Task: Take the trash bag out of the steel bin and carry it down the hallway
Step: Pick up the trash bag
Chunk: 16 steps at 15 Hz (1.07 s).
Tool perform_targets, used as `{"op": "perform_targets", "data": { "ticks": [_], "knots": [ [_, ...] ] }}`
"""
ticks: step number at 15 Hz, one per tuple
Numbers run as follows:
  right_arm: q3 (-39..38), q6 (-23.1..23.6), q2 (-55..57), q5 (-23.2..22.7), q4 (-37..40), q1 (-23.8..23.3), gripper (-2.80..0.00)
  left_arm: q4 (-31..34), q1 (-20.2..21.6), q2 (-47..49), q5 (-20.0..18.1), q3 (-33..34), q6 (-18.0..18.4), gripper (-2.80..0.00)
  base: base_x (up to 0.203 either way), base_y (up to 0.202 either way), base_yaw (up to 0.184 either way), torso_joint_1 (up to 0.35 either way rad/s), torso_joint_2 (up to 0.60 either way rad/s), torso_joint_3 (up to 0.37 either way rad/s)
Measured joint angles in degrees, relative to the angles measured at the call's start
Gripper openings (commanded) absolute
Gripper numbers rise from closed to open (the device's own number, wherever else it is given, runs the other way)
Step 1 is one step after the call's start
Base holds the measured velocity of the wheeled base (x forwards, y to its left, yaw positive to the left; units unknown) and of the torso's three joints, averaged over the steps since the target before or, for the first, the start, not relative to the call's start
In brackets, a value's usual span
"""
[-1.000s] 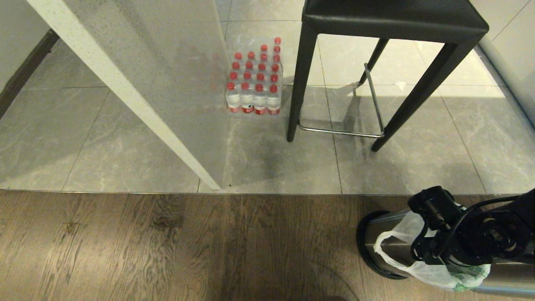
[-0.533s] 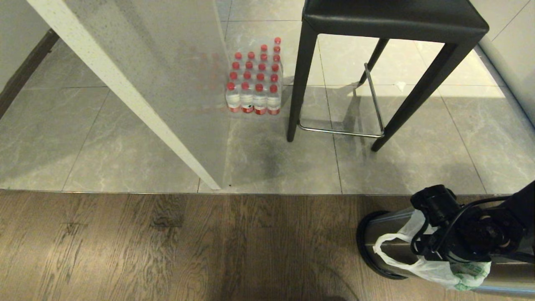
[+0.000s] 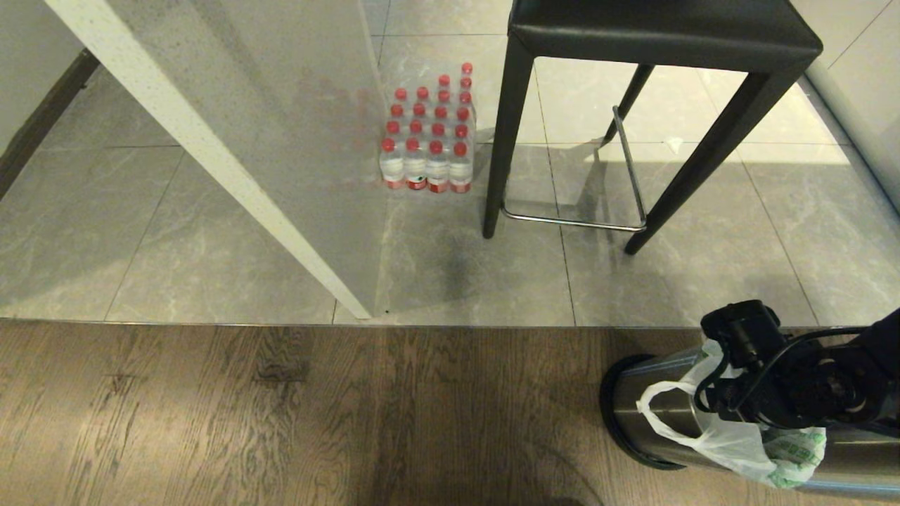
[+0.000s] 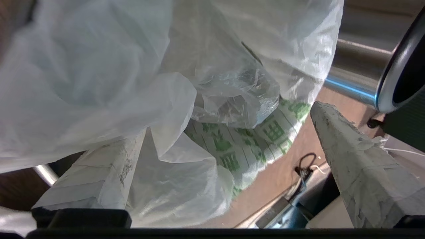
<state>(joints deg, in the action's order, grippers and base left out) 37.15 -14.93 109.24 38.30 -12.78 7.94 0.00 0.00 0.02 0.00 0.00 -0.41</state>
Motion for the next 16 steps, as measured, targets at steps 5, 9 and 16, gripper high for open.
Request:
{"op": "perform_targets", "data": {
  "ticks": [5,9,16],
  "knots": [
    [0.52,0.06,0.90,0.41,-1.08,-1.16,0.00,0.00,0.00,0.00,0.00,0.00,0.00,-2.80,0.000,0.000,0.000,0.000,0.00,0.000],
    [-0.42,-0.52,0.60,1.17,-1.04,-3.86,0.00,0.00,0.00,0.00,0.00,0.00,-0.03,-2.80,0.000,0.000,0.000,0.000,0.00,0.000],
    [0.13,-1.38,1.47,-6.64,-1.86,-9.11,0.00,0.02,0.00,0.00,0.00,0.00,0.02,-2.80,0.000,0.000,0.000,0.000,0.00,0.000]
  ]
}}
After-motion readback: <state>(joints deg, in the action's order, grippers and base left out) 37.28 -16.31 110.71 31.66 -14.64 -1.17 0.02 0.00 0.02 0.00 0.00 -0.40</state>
